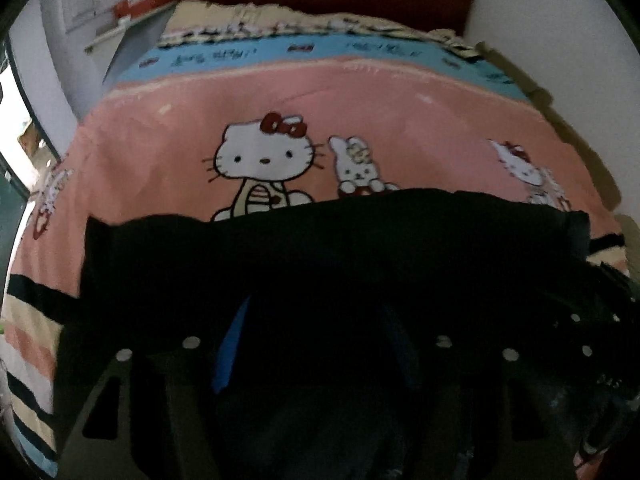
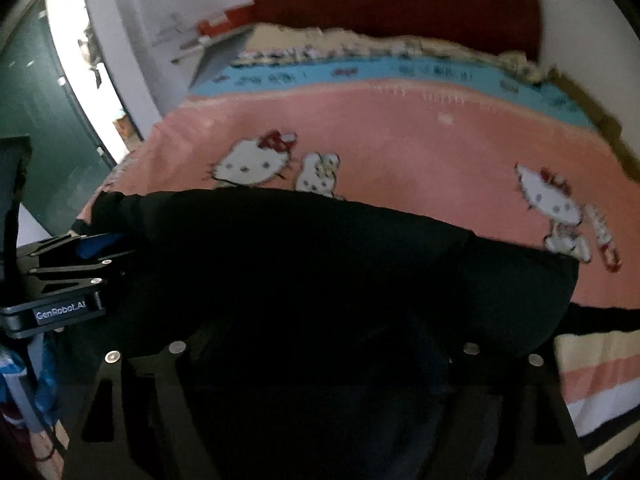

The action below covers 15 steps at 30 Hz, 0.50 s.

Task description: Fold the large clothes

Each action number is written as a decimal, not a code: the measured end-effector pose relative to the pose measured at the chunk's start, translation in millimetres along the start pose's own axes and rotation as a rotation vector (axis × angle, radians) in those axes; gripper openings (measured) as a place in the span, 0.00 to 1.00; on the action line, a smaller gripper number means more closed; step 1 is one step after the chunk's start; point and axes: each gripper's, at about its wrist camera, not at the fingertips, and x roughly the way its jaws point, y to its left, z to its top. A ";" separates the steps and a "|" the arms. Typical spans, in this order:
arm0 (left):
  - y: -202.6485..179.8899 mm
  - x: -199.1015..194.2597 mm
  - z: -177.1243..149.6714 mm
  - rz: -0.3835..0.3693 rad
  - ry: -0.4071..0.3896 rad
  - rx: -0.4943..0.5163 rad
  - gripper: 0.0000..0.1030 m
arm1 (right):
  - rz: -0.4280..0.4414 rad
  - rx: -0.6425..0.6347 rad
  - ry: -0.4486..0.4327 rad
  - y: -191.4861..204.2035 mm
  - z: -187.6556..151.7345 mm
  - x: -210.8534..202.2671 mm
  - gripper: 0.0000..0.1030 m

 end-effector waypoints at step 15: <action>-0.4 59.4 15.4 0.036 0.018 -0.023 0.69 | 0.026 0.097 0.006 -27.4 8.8 64.6 0.82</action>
